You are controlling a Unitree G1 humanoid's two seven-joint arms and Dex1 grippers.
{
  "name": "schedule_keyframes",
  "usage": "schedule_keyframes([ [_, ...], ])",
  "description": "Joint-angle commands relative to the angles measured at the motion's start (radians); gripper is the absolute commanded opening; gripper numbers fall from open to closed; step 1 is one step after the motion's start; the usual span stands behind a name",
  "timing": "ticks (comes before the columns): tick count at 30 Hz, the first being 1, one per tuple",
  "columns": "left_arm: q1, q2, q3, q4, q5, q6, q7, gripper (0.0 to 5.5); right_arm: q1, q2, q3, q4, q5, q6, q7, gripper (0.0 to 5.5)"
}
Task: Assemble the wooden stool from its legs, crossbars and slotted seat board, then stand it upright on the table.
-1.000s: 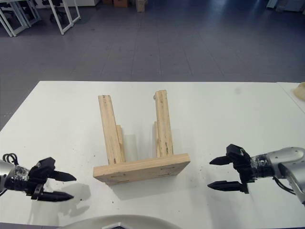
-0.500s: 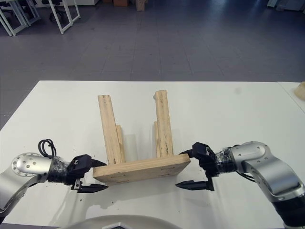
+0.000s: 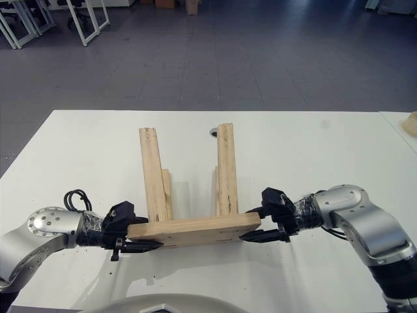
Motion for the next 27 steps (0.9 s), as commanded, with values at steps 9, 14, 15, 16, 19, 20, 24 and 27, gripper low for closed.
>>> schedule_keyframes([
  [9,-0.181,0.037,0.217,0.137,-0.359,0.232,-0.064,1.78,-0.080,0.028,-0.128,-0.089,0.269,0.268,-0.086,1.73],
  [14,-0.332,0.163,0.306,0.211,-0.561,0.411,-0.128,1.78,-0.341,-0.020,-0.194,-0.101,0.662,0.616,-0.263,1.73],
  [15,-0.382,0.170,0.326,0.248,-0.652,0.468,-0.119,1.78,-0.424,-0.034,-0.162,-0.002,0.871,0.672,-0.339,1.73],
  [16,-0.423,0.171,0.340,0.288,-0.737,0.514,-0.105,1.78,-0.484,-0.044,-0.128,0.089,1.036,0.696,-0.419,1.73],
  [19,-0.529,0.159,0.315,0.462,-0.961,0.620,0.001,1.78,-0.588,-0.072,0.027,0.320,1.376,0.680,-0.614,1.73],
  [20,-0.552,0.146,0.301,0.515,-0.995,0.636,0.041,1.78,-0.607,-0.057,0.053,0.366,1.399,0.688,-0.657,1.73],
  [24,-0.628,0.065,0.232,0.762,-1.069,0.683,0.262,1.78,-0.667,0.080,0.063,0.574,1.400,0.705,-0.899,1.73],
  [27,-0.717,0.008,0.204,0.972,-1.165,0.702,0.452,1.78,-0.703,0.163,0.034,0.682,1.400,0.743,-1.034,1.73],
])
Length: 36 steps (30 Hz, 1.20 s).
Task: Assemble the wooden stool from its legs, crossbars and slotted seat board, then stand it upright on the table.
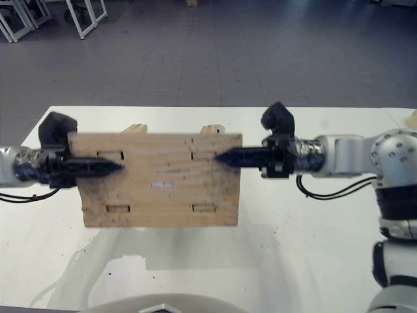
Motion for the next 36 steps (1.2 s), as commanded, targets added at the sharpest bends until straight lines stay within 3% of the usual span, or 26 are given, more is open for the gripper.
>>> schedule_keyframes([
  [1,-0.112,-0.076,-0.039,0.228,-0.101,0.033,0.220,1.78,-0.052,0.106,-0.032,0.122,0.002,0.047,-0.182,1.73],
  [11,-0.260,-0.258,0.069,0.556,-0.048,-0.118,0.654,1.78,-0.081,0.308,-0.182,0.316,0.000,-0.038,-0.556,1.73],
  [16,-0.355,-0.329,0.145,0.664,0.074,-0.223,0.713,1.78,-0.110,0.370,-0.235,0.411,-0.076,-0.094,-0.600,1.73],
  [31,-0.506,-0.306,0.327,0.895,0.422,-0.321,0.526,4.19,-0.228,0.347,-0.397,0.587,-0.462,-0.069,-0.390,4.60],
  [36,-0.462,-0.297,0.388,0.803,0.494,-0.380,0.490,4.33,-0.230,0.320,-0.495,0.574,-0.565,-0.093,-0.322,5.32],
])
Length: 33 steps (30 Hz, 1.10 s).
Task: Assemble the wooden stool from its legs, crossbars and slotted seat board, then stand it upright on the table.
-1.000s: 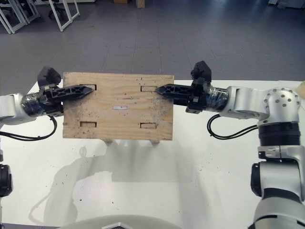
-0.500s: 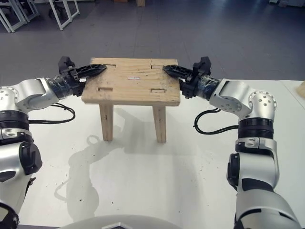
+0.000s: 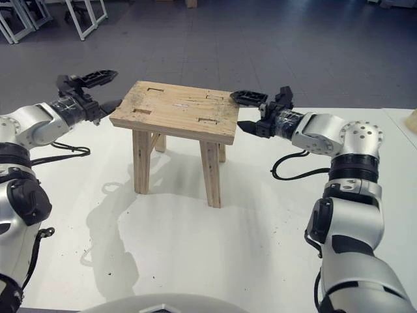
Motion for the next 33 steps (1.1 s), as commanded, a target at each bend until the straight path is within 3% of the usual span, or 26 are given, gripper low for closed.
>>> schedule_keyframes([
  [1,0.046,-0.009,-0.011,-0.144,0.124,-0.135,-0.016,4.33,0.013,-0.032,-0.026,-0.084,-0.146,-0.092,0.074,5.32],
  [6,0.313,-0.099,-0.335,-0.505,0.636,-0.652,0.047,4.33,0.287,0.016,0.291,-0.391,-0.822,-0.705,0.012,5.32],
  [11,0.438,-0.226,-0.410,-0.534,0.832,-0.913,0.078,4.33,0.421,0.192,0.348,-0.422,-1.083,-0.983,-0.099,5.32],
  [20,0.572,-0.264,-0.346,-0.606,0.873,-0.955,0.057,4.33,0.476,0.284,0.262,-0.423,-1.178,-1.038,-0.071,5.32],
  [33,0.578,-0.295,-0.318,-0.649,0.890,-0.894,0.060,4.33,0.466,0.332,0.214,-0.451,-1.244,-1.022,-0.040,5.32],
])
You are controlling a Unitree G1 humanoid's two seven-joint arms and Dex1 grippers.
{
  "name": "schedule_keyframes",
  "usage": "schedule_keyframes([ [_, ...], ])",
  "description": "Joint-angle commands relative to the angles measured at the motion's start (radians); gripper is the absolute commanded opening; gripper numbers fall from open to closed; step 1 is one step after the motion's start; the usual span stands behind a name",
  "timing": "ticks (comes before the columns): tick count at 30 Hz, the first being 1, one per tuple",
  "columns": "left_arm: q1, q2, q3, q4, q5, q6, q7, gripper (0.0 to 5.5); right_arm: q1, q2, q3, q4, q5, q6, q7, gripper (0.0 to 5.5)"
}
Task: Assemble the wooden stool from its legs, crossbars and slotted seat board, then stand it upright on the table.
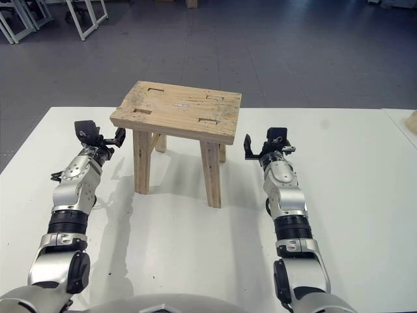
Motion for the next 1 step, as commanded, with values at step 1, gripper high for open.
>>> schedule_keyframes([
  [1,0.007,0.007,-0.002,-0.049,0.020,0.033,-0.016,4.33,-0.015,0.018,-0.014,-0.027,-0.015,0.024,0.012,5.32],
])
